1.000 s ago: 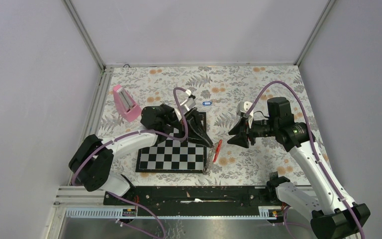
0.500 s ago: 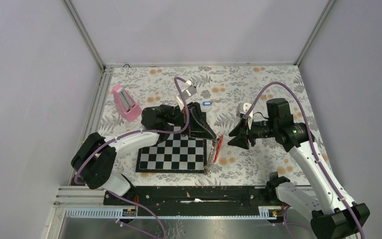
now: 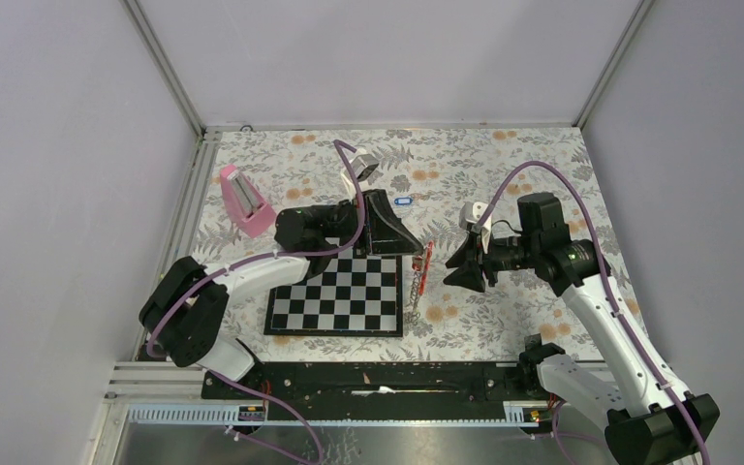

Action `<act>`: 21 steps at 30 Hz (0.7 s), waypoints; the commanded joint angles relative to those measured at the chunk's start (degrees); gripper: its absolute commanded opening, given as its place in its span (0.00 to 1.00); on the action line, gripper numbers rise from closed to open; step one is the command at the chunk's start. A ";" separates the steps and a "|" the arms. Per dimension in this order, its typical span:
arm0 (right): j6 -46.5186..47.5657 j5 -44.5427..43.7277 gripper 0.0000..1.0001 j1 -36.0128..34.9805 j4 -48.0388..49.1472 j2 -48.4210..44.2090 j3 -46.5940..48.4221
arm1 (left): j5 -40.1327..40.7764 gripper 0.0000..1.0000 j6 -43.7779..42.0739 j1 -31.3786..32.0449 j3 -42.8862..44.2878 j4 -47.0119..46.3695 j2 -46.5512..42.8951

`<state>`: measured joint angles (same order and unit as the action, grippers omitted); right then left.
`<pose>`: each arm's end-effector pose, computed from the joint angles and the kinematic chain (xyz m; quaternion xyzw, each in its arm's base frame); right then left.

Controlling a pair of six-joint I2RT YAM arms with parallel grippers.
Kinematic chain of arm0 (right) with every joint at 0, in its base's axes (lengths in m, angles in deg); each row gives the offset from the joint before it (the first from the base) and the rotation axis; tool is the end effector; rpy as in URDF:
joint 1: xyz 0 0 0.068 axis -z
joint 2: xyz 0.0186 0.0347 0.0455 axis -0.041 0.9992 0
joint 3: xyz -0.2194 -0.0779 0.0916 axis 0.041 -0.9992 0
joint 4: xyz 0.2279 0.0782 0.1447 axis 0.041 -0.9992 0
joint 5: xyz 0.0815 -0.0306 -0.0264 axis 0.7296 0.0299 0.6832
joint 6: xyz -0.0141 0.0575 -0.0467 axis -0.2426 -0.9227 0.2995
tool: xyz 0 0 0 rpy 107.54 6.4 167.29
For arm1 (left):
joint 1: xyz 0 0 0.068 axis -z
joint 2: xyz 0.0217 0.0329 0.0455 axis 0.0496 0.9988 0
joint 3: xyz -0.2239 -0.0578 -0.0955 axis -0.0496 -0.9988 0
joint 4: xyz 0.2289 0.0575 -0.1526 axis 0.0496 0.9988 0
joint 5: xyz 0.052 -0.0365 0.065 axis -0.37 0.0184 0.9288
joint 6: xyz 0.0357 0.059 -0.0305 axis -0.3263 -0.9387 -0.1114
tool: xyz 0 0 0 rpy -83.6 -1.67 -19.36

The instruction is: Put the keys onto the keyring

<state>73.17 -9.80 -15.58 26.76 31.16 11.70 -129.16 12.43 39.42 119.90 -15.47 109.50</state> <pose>0.2002 0.1202 0.2966 -0.5303 0.6302 0.3674 0.4321 0.2061 -0.2591 0.3247 0.3030 0.4531 -0.8083 0.2229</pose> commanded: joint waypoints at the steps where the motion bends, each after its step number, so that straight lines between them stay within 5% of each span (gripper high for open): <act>1: 0.07 -0.42 0.48 0.17 1.06 -0.70 -0.44 | 5.37 0.00 3.57 -0.49 -0.74 -6.89 -0.59; 21: -0.26 -0.79 0.48 0.16 1.55 -1.06 -1.07 | 8.74 0.00 5.48 -1.39 -2.78 -4.40 -0.85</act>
<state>73.10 -10.72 -15.58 26.96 31.06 10.87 -123.63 16.49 38.28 117.34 -15.32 109.50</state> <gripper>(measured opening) 0.481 0.010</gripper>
